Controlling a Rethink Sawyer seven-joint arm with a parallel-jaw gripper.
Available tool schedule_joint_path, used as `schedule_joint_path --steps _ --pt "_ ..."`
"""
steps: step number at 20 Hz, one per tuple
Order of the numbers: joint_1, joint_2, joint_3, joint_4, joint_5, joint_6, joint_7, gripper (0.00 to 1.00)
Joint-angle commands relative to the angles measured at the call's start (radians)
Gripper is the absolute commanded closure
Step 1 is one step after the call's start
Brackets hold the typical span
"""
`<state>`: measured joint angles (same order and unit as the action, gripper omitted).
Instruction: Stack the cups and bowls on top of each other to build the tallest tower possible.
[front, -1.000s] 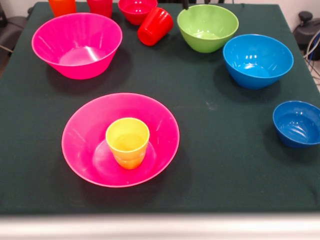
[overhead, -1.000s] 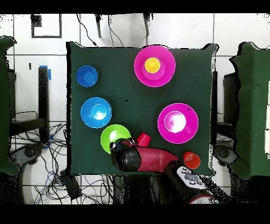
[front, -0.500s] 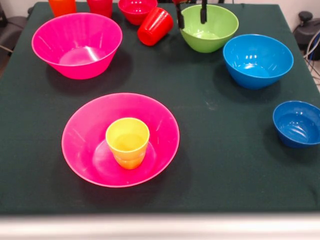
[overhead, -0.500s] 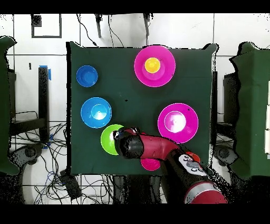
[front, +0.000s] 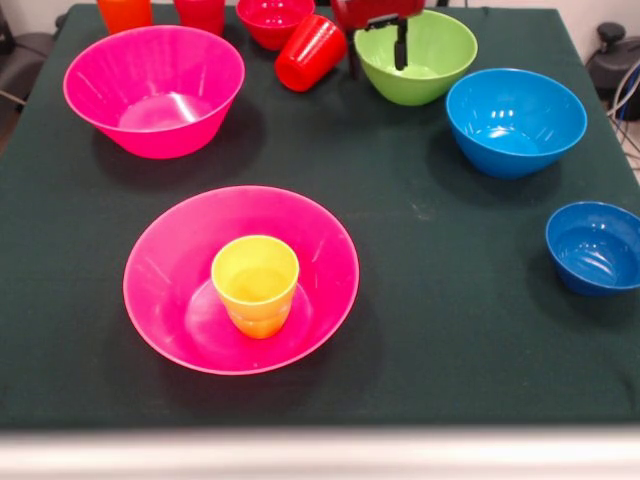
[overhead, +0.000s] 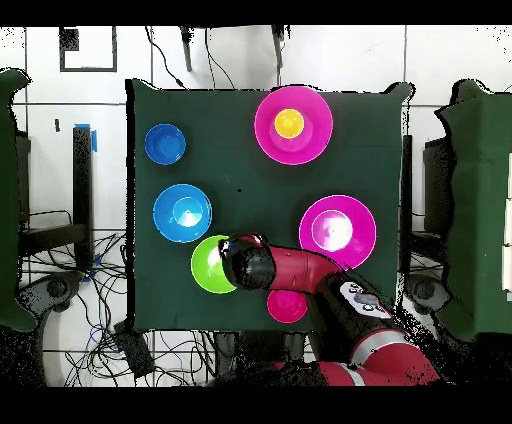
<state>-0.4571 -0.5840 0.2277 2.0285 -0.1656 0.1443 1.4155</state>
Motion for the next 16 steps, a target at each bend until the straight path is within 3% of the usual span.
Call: schedule_joint_path --steps 1,16 --pt "0.044 0.107 -0.012 -0.105 -0.014 0.038 0.116 0.0" --pt "0.083 0.178 -0.049 -0.133 -0.029 0.012 0.107 0.0"
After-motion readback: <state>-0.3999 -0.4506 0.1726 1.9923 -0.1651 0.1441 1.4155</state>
